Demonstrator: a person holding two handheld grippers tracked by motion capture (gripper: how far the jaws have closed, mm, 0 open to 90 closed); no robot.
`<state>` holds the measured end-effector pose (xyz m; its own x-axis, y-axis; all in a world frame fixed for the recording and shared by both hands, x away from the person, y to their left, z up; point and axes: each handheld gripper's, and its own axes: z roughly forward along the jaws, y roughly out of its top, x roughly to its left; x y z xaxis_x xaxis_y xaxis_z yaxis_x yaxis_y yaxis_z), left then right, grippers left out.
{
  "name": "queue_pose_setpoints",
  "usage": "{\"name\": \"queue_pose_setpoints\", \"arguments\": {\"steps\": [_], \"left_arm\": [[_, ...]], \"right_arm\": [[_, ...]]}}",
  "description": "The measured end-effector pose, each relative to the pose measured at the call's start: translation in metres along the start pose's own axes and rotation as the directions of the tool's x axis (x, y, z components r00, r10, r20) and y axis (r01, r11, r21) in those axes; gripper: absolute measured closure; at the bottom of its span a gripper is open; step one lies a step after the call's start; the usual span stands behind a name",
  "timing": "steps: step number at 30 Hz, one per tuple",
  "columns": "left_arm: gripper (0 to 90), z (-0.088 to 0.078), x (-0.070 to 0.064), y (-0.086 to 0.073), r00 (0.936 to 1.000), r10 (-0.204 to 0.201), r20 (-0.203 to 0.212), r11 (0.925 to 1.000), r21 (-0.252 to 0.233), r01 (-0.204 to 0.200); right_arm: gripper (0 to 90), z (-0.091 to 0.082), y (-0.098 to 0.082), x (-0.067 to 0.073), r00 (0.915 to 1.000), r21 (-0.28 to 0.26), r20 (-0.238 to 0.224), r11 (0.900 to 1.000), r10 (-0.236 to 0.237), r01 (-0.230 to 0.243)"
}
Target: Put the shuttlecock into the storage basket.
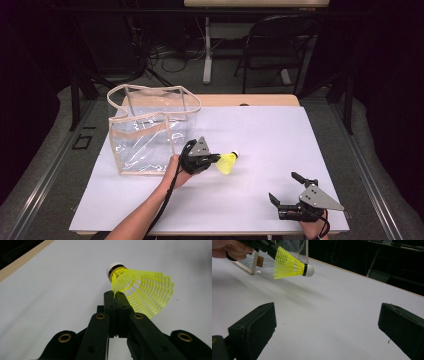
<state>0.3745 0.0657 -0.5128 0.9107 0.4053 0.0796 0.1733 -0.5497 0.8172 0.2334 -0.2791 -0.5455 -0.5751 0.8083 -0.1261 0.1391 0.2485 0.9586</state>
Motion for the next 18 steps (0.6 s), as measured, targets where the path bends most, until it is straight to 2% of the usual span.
{"name": "queue_pose_setpoints", "arguments": {"steps": [7, 18], "left_arm": [[89.8, -0.0044, 0.0039, -0.0002, 0.9994, -0.003, -0.034, 1.0, 0.003, 0.003], [89.8, -0.0087, 0.0095, -0.0013, 0.9988, -0.013, -0.048, 0.9998, 0.016, 0.014]], "right_arm": [[1.3, 0.0007, -0.0002, -0.0001, 1.0, 0.003, -0.001, 1.0, -0.001, 0.001], [1.3, 0.0012, -0.0004, -0.0001, 1.0, -0.003, -0.004, 1.0, -0.001, 0.001]]}}
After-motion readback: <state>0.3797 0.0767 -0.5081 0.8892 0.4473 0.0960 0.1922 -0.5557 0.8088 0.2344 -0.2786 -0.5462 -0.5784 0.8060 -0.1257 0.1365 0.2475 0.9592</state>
